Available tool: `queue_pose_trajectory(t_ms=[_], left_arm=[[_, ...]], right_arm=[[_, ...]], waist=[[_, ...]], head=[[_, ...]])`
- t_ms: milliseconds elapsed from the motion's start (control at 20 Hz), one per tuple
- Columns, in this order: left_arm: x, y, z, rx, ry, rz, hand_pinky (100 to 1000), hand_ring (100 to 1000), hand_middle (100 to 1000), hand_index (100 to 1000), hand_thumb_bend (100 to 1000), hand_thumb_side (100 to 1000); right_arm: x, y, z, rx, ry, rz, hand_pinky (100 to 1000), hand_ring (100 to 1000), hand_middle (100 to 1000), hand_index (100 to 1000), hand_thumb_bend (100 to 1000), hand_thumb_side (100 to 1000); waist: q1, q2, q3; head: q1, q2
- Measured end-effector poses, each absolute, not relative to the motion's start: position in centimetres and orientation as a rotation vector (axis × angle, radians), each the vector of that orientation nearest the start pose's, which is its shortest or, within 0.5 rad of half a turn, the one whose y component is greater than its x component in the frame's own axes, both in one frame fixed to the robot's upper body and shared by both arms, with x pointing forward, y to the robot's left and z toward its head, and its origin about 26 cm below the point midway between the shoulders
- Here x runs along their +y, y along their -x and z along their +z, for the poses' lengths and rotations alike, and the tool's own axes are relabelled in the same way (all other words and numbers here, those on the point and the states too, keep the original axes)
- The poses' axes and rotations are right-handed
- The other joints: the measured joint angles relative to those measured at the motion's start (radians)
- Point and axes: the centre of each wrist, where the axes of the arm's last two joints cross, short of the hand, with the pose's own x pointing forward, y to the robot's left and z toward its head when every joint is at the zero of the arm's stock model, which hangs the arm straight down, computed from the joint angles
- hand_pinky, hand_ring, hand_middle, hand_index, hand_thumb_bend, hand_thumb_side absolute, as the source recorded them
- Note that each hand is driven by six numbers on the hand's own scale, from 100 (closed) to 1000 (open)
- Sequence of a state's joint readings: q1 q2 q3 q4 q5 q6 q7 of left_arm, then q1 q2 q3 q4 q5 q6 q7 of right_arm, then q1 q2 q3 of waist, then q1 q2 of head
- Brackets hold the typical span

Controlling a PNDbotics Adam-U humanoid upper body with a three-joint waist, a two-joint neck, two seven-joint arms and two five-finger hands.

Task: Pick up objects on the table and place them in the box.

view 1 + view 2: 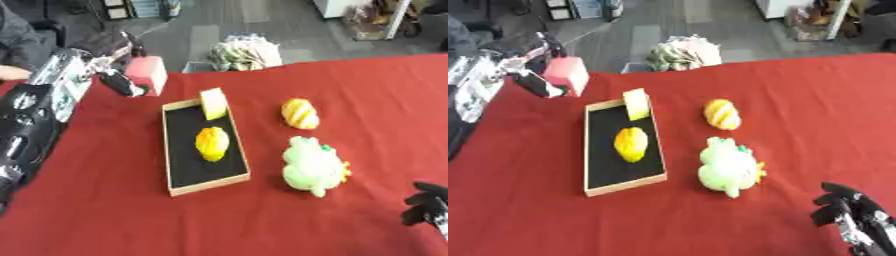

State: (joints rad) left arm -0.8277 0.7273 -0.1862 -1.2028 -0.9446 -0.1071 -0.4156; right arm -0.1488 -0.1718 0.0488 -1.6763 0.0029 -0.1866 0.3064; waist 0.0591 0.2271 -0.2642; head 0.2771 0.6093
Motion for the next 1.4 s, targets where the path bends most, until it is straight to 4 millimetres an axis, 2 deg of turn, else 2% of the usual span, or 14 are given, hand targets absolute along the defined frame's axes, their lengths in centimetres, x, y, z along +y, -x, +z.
queue_pose_trajectory(t_ms=[250,650,750,850,950,1100,1250,1400], left_arm=[[32.0,-43.8,23.3,-1.164,-1.16,-1.671,715,568,535,688,479,323],[30.0,-45.3,21.0,-1.123,-1.214,-1.654,734,606,583,733,510,340],[29.9,-45.5,20.6,-1.125,-1.233,-1.638,754,642,624,767,540,352],[30.0,-45.6,20.3,-1.118,-1.25,-1.625,784,703,707,813,566,362],[30.1,-45.6,20.0,-1.102,-1.258,-1.617,828,768,798,886,631,370],[30.5,-45.5,19.4,-1.063,-1.244,-1.609,862,805,849,921,655,357],[31.3,-45.0,19.5,-1.053,-1.227,-1.588,862,795,840,915,555,305],[32.3,-43.8,20.4,-1.163,-1.194,-1.514,857,760,793,894,336,208]], right_arm=[[-25.1,-31.0,6.2,-1.938,-0.153,0.535,554,580,612,818,100,560],[-25.1,-31.0,6.2,-1.938,-0.155,0.536,554,580,613,818,100,561],[-25.1,-31.0,6.2,-1.938,-0.155,0.537,553,580,613,818,100,562],[-25.1,-31.0,6.2,-1.938,-0.156,0.537,553,580,613,817,100,561],[-25.1,-31.0,6.2,-1.938,-0.156,0.537,553,579,613,817,100,561],[-25.1,-31.0,6.2,-1.938,-0.156,0.537,553,579,613,817,100,562],[-25.1,-31.0,6.1,-1.935,-0.155,0.535,553,579,613,818,100,557],[-25.2,-31.0,6.1,-1.935,-0.146,0.533,554,579,613,818,100,539]], waist=[[0.0,-0.001,-0.001],[0.0,-0.001,-0.005],[0.0,-0.001,-0.006],[0.0,-0.001,-0.006],[0.0,-0.001,-0.007],[0.0,-0.001,-0.007],[0.0,-0.002,0.0],[0.0,-0.011,0.014]], head=[[-0.002,0.003],[0.001,0.003],[0.001,0.003],[0.001,0.002],[0.001,0.001],[0.001,0.001],[0.0,0.001],[-0.006,0.003]])
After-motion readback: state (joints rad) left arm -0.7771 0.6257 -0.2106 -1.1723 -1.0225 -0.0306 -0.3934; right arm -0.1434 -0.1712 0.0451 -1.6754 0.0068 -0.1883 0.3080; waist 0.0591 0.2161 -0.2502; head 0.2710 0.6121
